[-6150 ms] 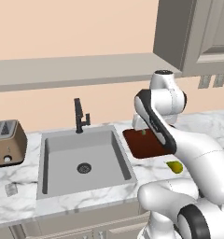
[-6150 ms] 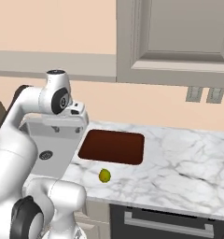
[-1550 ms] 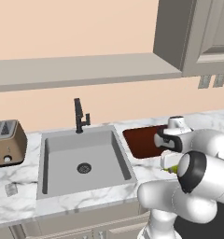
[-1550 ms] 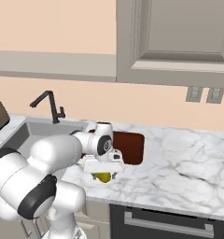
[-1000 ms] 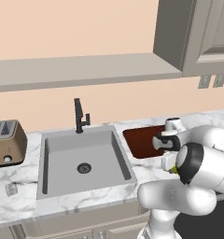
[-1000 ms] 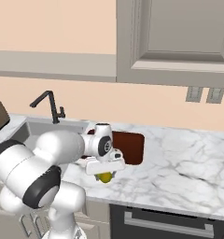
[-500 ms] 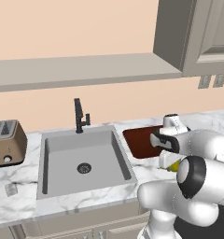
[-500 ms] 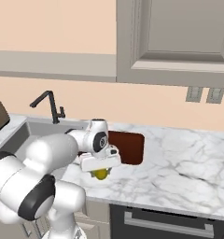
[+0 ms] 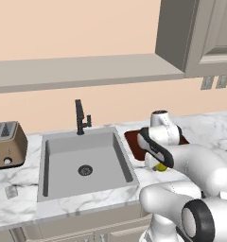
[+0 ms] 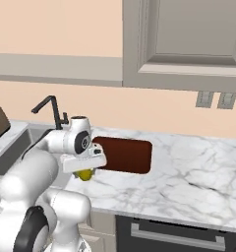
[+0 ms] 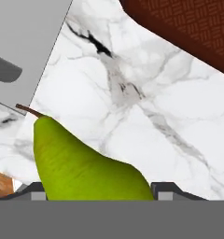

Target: Pick up all produce items and place them in the sink. Turn on the sink faucet to wash them. Then turn the sink off and put them in the tray.

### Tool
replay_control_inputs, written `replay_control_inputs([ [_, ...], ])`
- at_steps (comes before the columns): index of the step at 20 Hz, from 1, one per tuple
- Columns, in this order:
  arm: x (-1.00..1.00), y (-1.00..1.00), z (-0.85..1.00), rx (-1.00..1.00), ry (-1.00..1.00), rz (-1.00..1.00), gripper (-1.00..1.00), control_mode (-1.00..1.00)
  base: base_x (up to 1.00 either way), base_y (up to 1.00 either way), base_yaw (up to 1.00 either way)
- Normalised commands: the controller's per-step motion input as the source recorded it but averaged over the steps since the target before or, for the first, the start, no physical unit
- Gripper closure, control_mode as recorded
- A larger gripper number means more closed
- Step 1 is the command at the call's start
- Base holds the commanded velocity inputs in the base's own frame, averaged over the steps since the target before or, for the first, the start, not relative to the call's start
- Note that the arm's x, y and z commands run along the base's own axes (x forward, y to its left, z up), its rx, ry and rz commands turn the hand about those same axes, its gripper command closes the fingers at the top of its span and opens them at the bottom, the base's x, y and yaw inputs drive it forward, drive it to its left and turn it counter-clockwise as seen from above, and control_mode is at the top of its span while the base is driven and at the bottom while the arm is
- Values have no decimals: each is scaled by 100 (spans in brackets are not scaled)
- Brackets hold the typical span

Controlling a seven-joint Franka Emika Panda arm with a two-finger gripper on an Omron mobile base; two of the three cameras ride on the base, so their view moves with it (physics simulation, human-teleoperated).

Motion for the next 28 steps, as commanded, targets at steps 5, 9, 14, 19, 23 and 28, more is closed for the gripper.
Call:
replay_control_inputs([
  [5, 24, 92, 7, 3, 0, 7, 100, -100, 0, 0, 0],
  [9, 42, 93, 0, 4, 3, 9, 100, -100, 0, 0, 0],
  [14, 51, 88, 0, 5, 5, 11, 100, -100, 0, 0, 0],
  [19, 53, 79, -10, 4, 5, 11, 100, -100, 0, 0, 0],
  [23, 64, 65, -32, 2, 6, 9, 100, -100, 0, 0, 0],
  [28, 37, 6, -42, 1, 5, 9, 100, -100, 0, 0, 0],
])
